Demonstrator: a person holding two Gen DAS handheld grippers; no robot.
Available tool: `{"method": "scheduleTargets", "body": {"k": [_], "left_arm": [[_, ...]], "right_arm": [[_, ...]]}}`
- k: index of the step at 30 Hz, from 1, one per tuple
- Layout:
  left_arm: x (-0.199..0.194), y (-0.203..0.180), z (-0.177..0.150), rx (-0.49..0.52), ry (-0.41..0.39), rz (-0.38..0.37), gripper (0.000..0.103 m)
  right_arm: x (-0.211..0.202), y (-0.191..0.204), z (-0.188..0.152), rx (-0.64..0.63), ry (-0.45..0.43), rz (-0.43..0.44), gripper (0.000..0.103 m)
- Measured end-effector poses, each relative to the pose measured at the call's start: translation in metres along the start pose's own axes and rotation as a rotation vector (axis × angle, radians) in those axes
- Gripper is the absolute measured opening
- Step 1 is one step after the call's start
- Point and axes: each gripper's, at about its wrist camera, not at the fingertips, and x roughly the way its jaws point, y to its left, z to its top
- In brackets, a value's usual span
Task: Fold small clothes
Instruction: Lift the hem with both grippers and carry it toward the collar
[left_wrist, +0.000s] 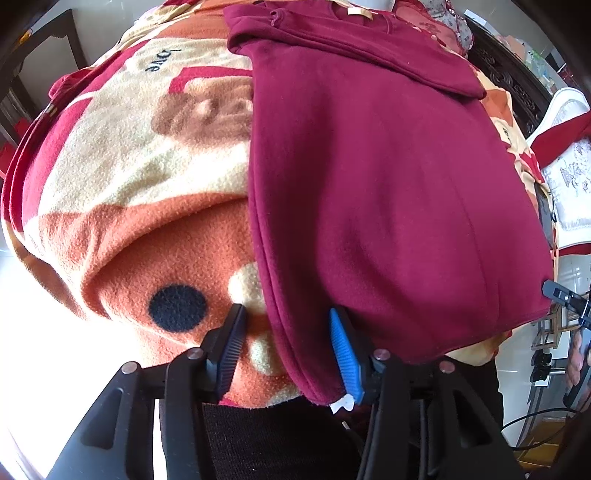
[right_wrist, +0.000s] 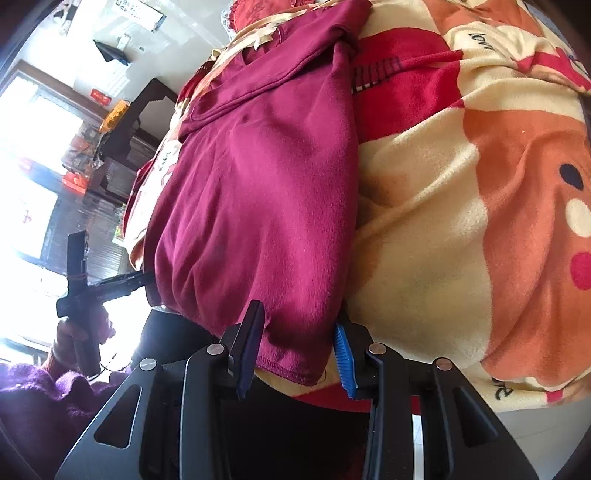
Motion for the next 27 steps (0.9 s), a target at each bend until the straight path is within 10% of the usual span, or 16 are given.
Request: {"method": "scheduleTargets", "body": {"k": [18, 22, 27], "left_arm": [[0.01, -0.02, 0.0, 0.022, 0.001, 0.01, 0.058], [0.007, -0.021, 0.0, 0.071, 0.005, -0.002, 0.008], [-0.014, -0.013, 0.014, 0.06, 0.002, -0.116, 0.007]], "right_arm": [[0.011, 0.0, 0.0, 0.006, -0.016, 0.054, 0.016], [0.012, 0.009, 0.003, -0.042, 0.008, 0.021, 0.0], [0.0, 0.024, 0.016, -0.094, -0.037, 0.071, 0.0]]}}
